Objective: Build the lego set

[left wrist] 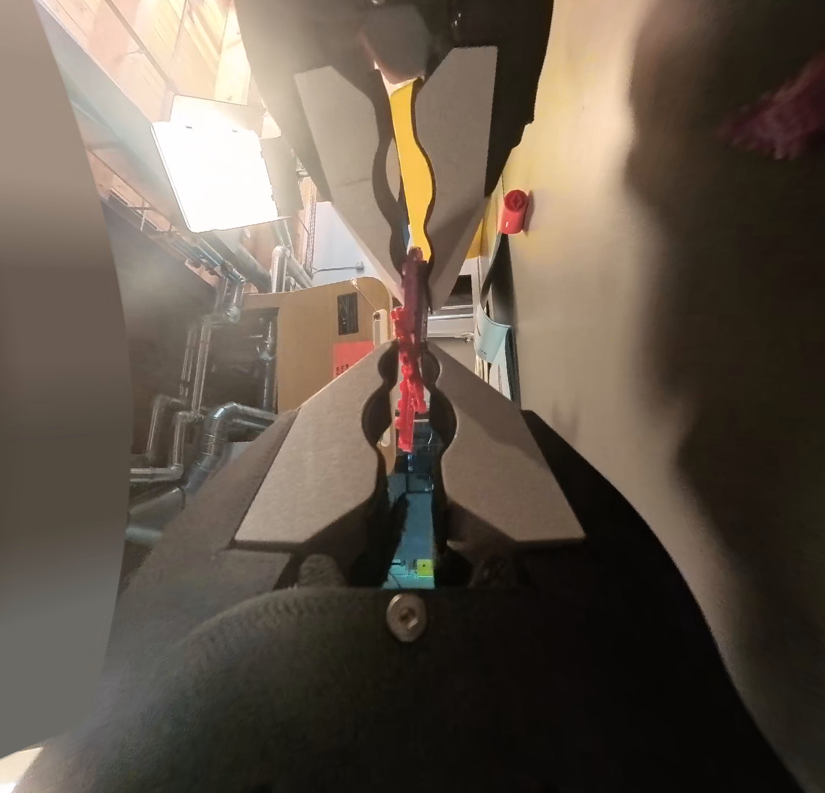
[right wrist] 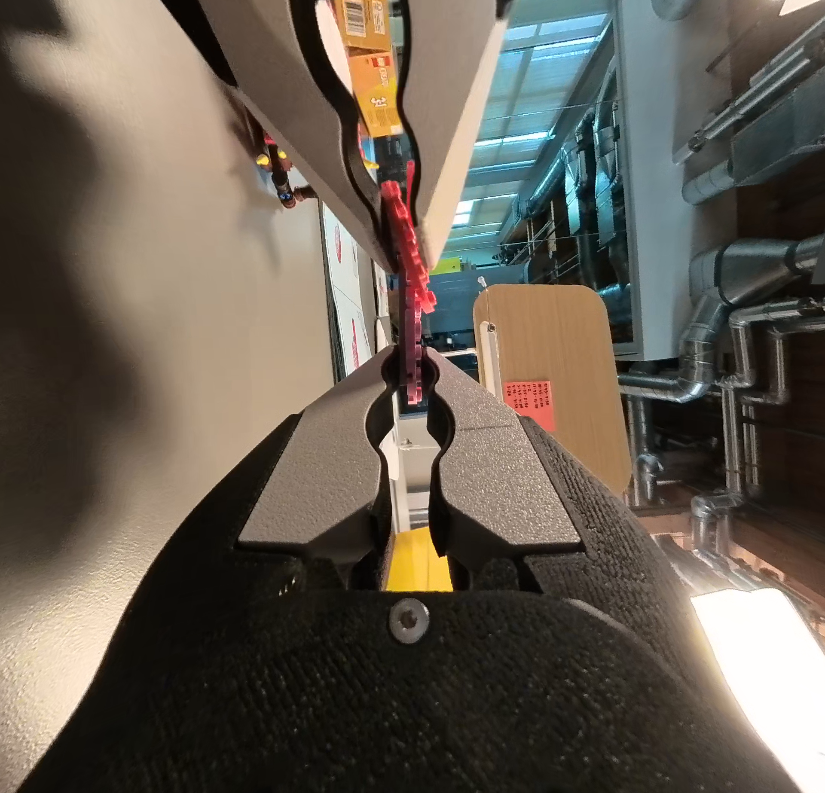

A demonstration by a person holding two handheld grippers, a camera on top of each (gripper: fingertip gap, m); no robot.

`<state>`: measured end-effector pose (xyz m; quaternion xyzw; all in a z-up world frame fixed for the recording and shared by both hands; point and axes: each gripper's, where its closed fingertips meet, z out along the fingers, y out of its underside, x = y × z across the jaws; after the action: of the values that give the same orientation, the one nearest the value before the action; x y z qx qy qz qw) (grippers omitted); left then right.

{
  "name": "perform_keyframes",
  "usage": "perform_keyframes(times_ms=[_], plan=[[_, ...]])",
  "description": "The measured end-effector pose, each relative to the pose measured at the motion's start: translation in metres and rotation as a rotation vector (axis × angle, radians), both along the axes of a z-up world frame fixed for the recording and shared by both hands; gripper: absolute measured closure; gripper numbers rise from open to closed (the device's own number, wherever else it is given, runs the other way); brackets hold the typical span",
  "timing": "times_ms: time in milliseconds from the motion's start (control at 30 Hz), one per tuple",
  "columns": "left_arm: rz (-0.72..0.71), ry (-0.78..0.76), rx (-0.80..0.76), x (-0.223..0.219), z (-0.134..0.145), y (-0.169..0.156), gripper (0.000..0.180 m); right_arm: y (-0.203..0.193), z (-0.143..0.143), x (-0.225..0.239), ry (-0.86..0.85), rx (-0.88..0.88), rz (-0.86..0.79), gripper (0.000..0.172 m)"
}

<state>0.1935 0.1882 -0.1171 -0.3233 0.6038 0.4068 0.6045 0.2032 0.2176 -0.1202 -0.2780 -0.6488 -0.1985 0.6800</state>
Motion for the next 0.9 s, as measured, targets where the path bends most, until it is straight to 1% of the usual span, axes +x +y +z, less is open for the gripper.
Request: perform_keyframes(times_ms=[233, 367, 500, 667, 833, 900], plan=[[0.000, 0.012, -0.005, 0.000, -0.001, -0.001, 0.172, 0.000, -0.002, 0.000, -0.011, -0.008, 0.004, 0.167], [-0.015, 0.039, -0.016, 0.002, -0.007, -0.003, 0.176, 0.008, -0.014, 0.003, -0.081, -0.026, -0.029, 0.166], [0.015, 0.024, -0.066, -0.001, -0.011, 0.001, 0.177, 0.013, -0.024, 0.006, -0.147, -0.046, -0.033, 0.167], [0.075, -0.037, -0.217, -0.005, -0.022, 0.009, 0.177, 0.004, -0.037, 0.002, -0.227, -0.045, 0.014, 0.166], [0.085, -0.092, -0.412, -0.002, -0.033, 0.006, 0.176, 0.000, -0.039, 0.000, -0.232, -0.056, 0.033, 0.166], [0.091, -0.141, -0.497, -0.002, -0.035, 0.005, 0.176, -0.001, -0.039, -0.001, -0.233, -0.053, 0.035, 0.166]])
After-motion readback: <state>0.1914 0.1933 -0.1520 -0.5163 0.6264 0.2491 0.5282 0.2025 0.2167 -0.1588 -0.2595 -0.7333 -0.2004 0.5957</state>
